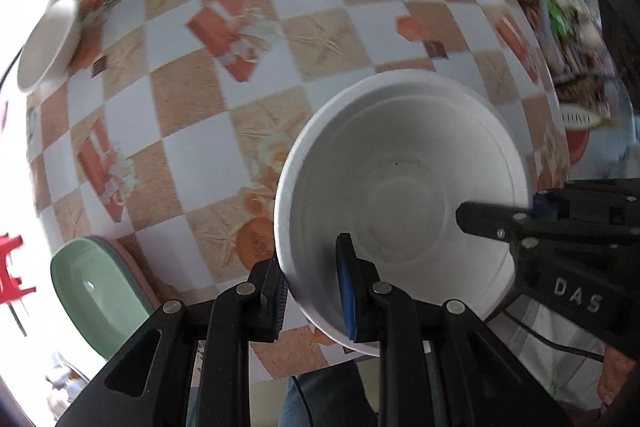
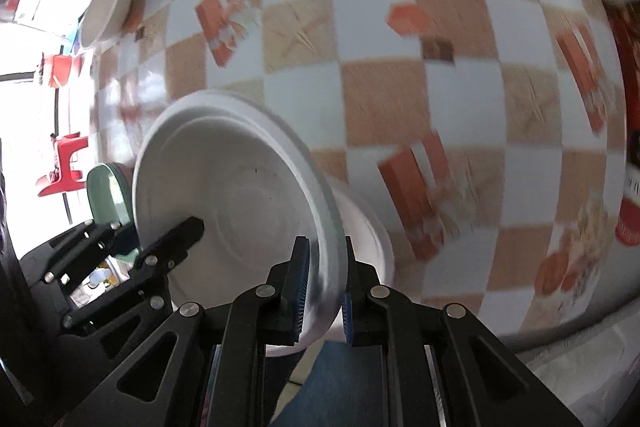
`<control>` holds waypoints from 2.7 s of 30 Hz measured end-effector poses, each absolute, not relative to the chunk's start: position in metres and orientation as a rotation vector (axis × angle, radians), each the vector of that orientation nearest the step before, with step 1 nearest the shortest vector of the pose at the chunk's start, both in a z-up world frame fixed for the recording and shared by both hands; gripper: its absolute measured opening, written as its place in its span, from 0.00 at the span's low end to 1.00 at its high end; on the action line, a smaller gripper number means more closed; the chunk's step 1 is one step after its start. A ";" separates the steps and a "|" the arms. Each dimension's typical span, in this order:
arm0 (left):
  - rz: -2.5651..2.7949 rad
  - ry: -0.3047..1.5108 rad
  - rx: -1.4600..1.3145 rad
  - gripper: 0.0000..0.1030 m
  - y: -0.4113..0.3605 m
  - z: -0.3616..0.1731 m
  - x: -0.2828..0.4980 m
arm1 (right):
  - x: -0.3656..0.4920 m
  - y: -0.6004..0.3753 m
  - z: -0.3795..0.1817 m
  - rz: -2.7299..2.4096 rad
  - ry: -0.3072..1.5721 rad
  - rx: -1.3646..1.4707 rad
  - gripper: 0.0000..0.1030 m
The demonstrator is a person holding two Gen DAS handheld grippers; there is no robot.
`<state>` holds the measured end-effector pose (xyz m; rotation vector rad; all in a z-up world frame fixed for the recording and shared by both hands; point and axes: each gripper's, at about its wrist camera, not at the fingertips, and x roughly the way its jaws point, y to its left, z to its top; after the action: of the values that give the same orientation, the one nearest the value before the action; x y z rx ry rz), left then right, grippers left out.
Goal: Organize plates and bowls
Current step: 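Lift the second bowl with the right gripper and carry it over the first bowl, then lower the second bowl into the first bowl and open the right gripper, then move the right gripper to a third white bowl and close on its rim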
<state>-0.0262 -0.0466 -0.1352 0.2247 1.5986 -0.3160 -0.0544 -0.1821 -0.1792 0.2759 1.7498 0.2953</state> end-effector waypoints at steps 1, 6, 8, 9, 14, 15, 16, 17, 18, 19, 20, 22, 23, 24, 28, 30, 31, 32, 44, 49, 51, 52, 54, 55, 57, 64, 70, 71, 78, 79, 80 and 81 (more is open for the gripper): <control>-0.324 1.603 0.233 0.22 -0.049 -0.137 -0.027 | -0.059 -0.185 -0.182 0.284 1.757 0.284 0.16; -0.366 1.636 0.271 0.22 -0.059 -0.147 -0.035 | -0.072 -0.193 -0.190 0.246 1.776 0.318 0.16; -0.380 1.649 0.283 0.22 -0.063 -0.153 -0.037 | -0.076 -0.195 -0.192 0.235 1.778 0.319 0.16; -0.386 1.656 0.285 0.22 -0.064 -0.156 -0.038 | -0.077 -0.196 -0.194 0.229 1.782 0.320 0.16; -0.384 1.670 0.287 0.22 -0.067 -0.165 -0.038 | -0.081 -0.194 -0.201 0.220 1.790 0.323 0.16; -0.384 1.667 0.286 0.22 -0.068 -0.166 -0.037 | -0.081 -0.194 -0.201 0.217 1.786 0.317 0.16; -0.384 1.666 0.288 0.26 -0.068 -0.165 -0.038 | -0.081 -0.192 -0.202 0.214 1.785 0.316 0.16; -0.385 1.666 0.284 0.26 -0.068 -0.165 -0.037 | -0.080 -0.193 -0.202 0.213 1.784 0.320 0.16; -0.385 1.667 0.281 0.27 -0.067 -0.164 -0.036 | -0.081 -0.195 -0.201 0.213 1.784 0.328 0.16; -0.382 1.667 0.286 0.32 -0.066 -0.163 -0.034 | -0.081 -0.196 -0.201 0.214 1.783 0.334 0.16; -0.375 1.666 0.292 0.40 -0.064 -0.163 -0.034 | -0.081 -0.196 -0.200 0.212 1.782 0.333 0.16; -0.365 1.661 0.288 0.50 -0.060 -0.163 -0.035 | -0.081 -0.203 -0.196 0.204 1.781 0.318 0.16; -0.361 1.658 0.278 0.53 -0.057 -0.161 -0.034 | -0.082 -0.204 -0.194 0.205 1.780 0.315 0.16; -0.360 1.656 0.270 0.54 -0.054 -0.159 -0.033 | -0.082 -0.204 -0.193 0.205 1.778 0.315 0.16; -0.345 1.648 0.258 0.63 -0.045 -0.155 -0.030 | -0.082 -0.206 -0.191 0.195 1.778 0.321 0.34; -0.332 1.645 0.251 0.65 -0.039 -0.154 -0.029 | -0.081 -0.206 -0.188 0.191 1.763 0.316 0.67; -0.326 1.645 0.247 0.65 -0.034 -0.153 -0.029 | -0.080 -0.206 -0.186 0.194 1.751 0.310 0.68; -0.317 1.644 0.241 0.67 -0.029 -0.153 -0.028 | -0.079 -0.205 -0.183 0.196 1.747 0.300 0.68; -0.203 1.623 0.141 0.75 0.024 -0.139 -0.012 | -0.053 -0.197 -0.163 0.218 1.719 0.309 0.80; -0.149 1.598 0.061 0.76 0.050 -0.121 -0.002 | -0.037 -0.181 -0.150 0.250 1.702 0.272 0.80; -0.126 1.584 0.027 0.76 0.059 -0.112 0.003 | -0.032 -0.173 -0.146 0.265 1.695 0.262 0.80; -0.116 1.577 0.012 0.76 0.067 -0.110 0.005 | -0.028 -0.169 -0.144 0.273 1.694 0.259 0.80; -0.087 1.555 -0.025 0.76 0.078 -0.102 0.011 | -0.022 -0.162 -0.139 0.296 1.692 0.256 0.80; -0.077 1.546 -0.041 0.76 0.081 -0.099 0.012 | -0.019 -0.158 -0.137 0.309 1.690 0.253 0.80; -0.059 1.520 -0.081 0.76 0.094 -0.091 0.017 | -0.013 -0.148 -0.131 0.335 1.680 0.244 0.80; 0.003 1.417 -0.155 0.77 0.132 -0.063 0.042 | 0.022 -0.108 -0.112 0.401 1.638 0.224 1.00; 0.097 1.362 -0.218 0.77 0.177 -0.049 0.078 | 0.064 -0.066 -0.096 0.432 1.618 0.186 1.00; 0.118 1.352 -0.228 0.77 0.186 -0.048 0.085 | 0.070 -0.061 -0.095 0.434 1.615 0.182 1.00; 0.268 1.349 -0.177 0.77 0.223 -0.062 0.131 | 0.124 -0.009 -0.099 0.431 1.590 0.149 1.00; 0.286 1.351 -0.187 0.77 0.228 -0.066 0.137 | 0.131 -0.002 -0.102 0.428 1.587 0.141 1.00; 0.302 1.351 -0.211 0.77 0.236 -0.072 0.146 | 0.137 0.004 -0.104 0.426 1.583 0.135 1.00; 0.313 1.353 -0.219 0.77 0.239 -0.075 0.149 | 0.144 0.013 -0.107 0.423 1.575 0.126 1.00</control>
<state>0.1492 0.2389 -0.0749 -0.2190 1.3531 0.3126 0.1444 0.0127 -0.1070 0.1256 1.5753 0.4228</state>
